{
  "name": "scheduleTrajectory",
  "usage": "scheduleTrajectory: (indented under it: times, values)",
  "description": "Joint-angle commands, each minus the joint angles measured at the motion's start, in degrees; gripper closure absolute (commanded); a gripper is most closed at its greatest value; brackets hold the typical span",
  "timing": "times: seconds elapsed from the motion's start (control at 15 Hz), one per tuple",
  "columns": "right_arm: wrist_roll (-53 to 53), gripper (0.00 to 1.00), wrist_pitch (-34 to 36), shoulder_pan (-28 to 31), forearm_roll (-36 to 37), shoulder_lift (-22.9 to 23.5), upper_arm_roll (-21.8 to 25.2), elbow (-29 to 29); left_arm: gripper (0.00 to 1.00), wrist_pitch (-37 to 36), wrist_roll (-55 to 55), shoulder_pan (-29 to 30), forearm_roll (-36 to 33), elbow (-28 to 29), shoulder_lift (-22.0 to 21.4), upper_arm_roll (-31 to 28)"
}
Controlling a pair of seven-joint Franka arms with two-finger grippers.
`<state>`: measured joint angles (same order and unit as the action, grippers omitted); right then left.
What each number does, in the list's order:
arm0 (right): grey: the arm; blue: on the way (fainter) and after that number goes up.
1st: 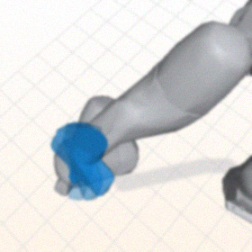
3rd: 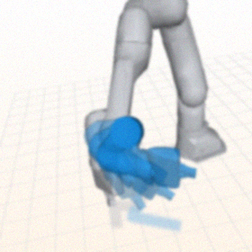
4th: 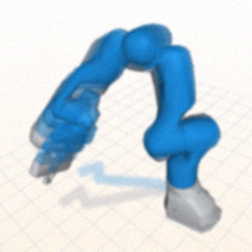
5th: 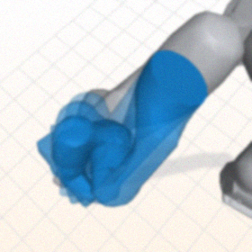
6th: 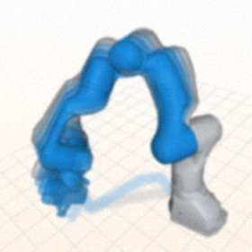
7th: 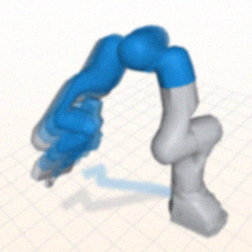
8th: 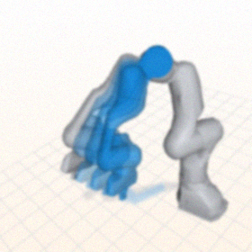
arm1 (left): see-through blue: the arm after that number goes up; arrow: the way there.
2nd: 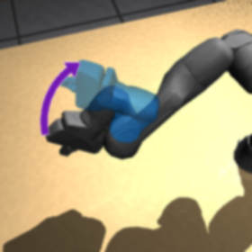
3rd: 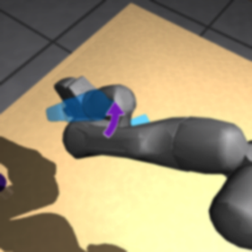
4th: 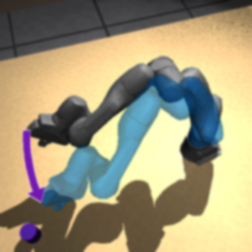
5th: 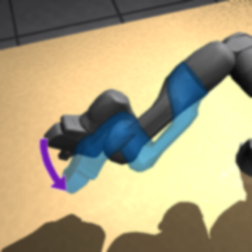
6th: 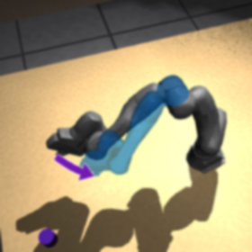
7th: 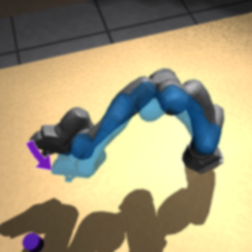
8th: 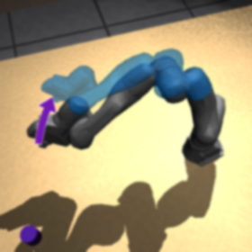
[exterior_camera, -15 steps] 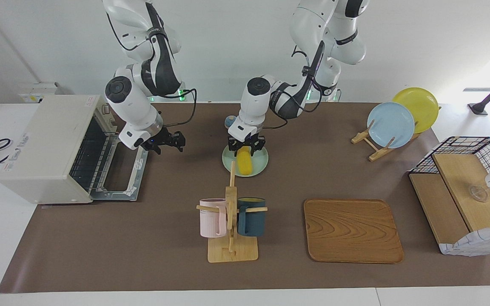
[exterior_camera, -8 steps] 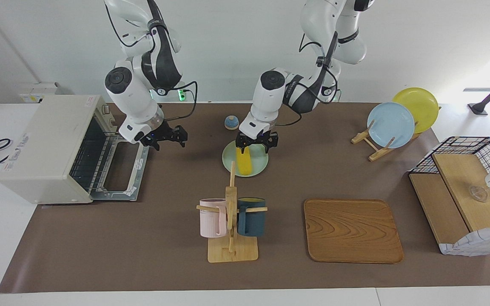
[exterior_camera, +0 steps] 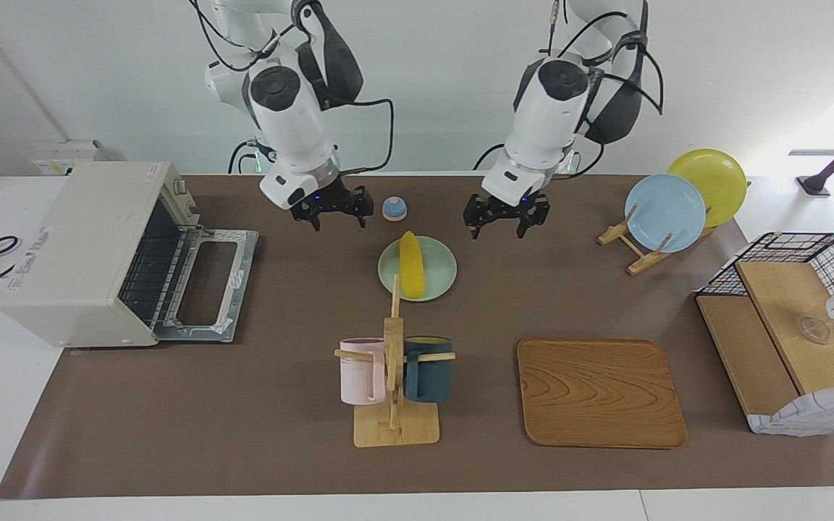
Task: Put corn in oven
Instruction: 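Lower the corn onto the plate, open the left gripper, and withdraw it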
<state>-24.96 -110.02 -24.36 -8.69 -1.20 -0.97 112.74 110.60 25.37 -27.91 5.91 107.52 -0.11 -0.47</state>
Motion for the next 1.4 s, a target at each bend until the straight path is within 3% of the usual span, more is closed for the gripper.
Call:
scheduleTrajectory:
  times: [0.0,0.07,0.33,0.47,0.6,0.87,1.13,1.33]
  values:
    - [-8.14,0.00,-0.01,-5.51,2.18,1.90,0.01,-2.53,0.00,-6.96,-8.37,7.49,0.42,-2.39,-3.23,0.38]
    - [-11.74,0.00,-0.54,-8.05,3.32,3.03,0.01,-3.92,0.00,-8.98,-11.45,10.48,0.42,-4.06,-3.23,0.38]
    - [-26.51,0.00,-0.55,-16.86,10.52,14.79,0.01,-15.60,0.00,-14.26,-19.64,19.10,-0.99,-8.37,-3.23,0.29]
    - [-30.04,0.00,-0.72,-21.23,13.33,23.21,0.09,-22.01,0.00,-17.51,-22.10,21.40,-1.69,-10.83,-3.14,0.29]
    - [-34.08,0.03,-5.87,-22.84,17.55,28.43,0.01,-23.27,0.00,-20.85,-22.29,21.40,-4.49,-12.50,-3.14,0.38]
    - [-34.01,0.39,-10.83,-22.93,17.83,28.54,-0.08,-18.80,0.00,-25.17,-22.29,21.32,-5.56,-13.22,-4.37,0.56]
    - [-34.01,0.59,-15.40,-23.19,18.00,26.95,-0.08,-12.99,0.00,-22.81,-21.85,21.40,-5.47,-12.34,-4.99,0.56]
    - [-33.57,0.66,-16.97,-23.11,18.01,26.69,-0.08,-10.98,0.00,-22.53,-21.76,21.14,-5.47,-12.95,-4.46,0.56]
